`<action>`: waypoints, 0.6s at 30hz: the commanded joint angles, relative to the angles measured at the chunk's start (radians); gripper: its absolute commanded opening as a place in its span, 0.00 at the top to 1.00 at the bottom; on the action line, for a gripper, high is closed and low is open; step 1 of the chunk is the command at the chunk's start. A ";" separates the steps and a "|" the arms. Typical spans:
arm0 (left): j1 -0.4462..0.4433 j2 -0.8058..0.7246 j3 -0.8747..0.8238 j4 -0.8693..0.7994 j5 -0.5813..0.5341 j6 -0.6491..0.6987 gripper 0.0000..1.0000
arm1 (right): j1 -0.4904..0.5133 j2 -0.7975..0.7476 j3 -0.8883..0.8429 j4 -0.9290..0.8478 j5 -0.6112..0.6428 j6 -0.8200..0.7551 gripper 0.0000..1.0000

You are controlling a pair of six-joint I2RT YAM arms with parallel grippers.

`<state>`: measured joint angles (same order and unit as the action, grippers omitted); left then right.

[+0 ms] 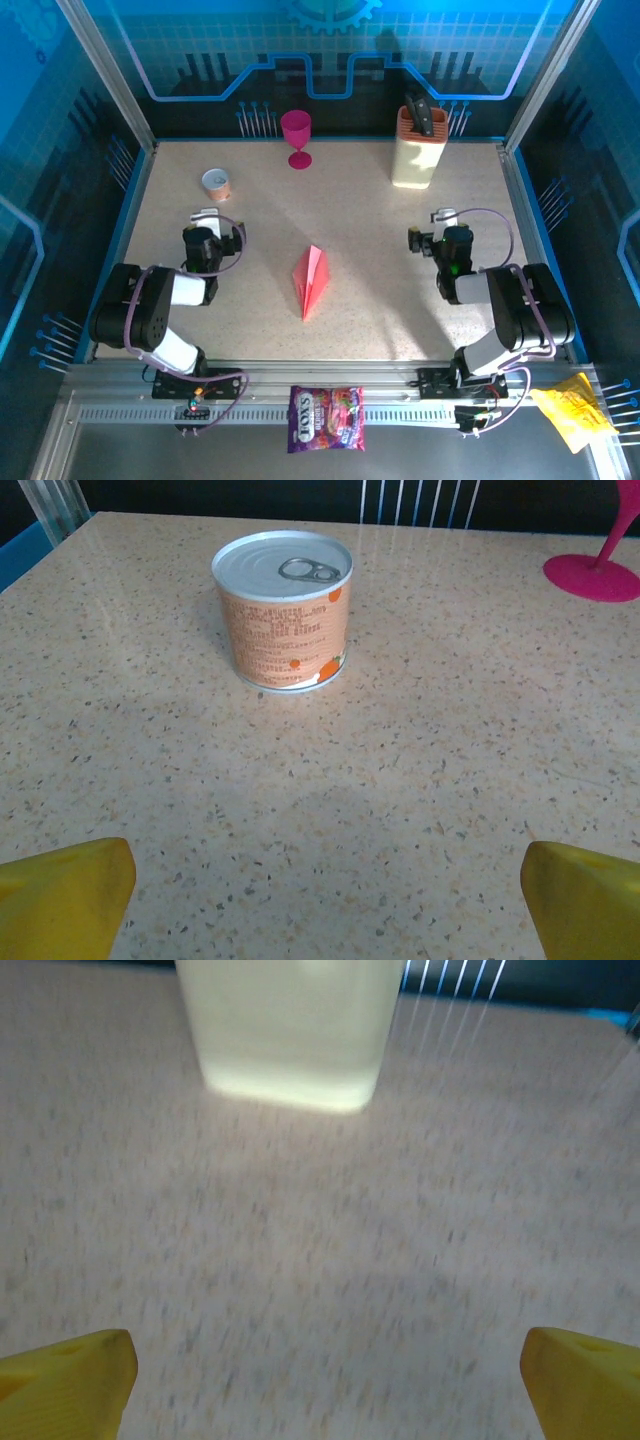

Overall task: Fold a paper plane with a square sheet of paper (pick it up from the middle)
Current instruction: Reset both arms

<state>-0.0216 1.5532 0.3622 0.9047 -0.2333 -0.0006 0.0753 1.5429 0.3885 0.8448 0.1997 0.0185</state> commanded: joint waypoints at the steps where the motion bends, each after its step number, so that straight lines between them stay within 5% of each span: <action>1: 0.008 0.004 0.019 0.030 0.085 -0.013 0.00 | -0.007 -0.012 0.017 0.024 -0.049 -0.004 0.01; 5: 0.009 0.005 0.017 0.031 0.085 -0.012 0.00 | 0.040 -0.002 0.000 0.079 0.119 -0.002 0.01; 18: -0.006 0.004 0.009 0.049 0.041 -0.007 0.00 | 0.004 -0.009 0.008 0.050 0.036 0.017 0.01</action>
<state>-0.0254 1.5532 0.3649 0.9215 -0.1856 -0.0006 0.0921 1.5425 0.3981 0.8684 0.2596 0.0250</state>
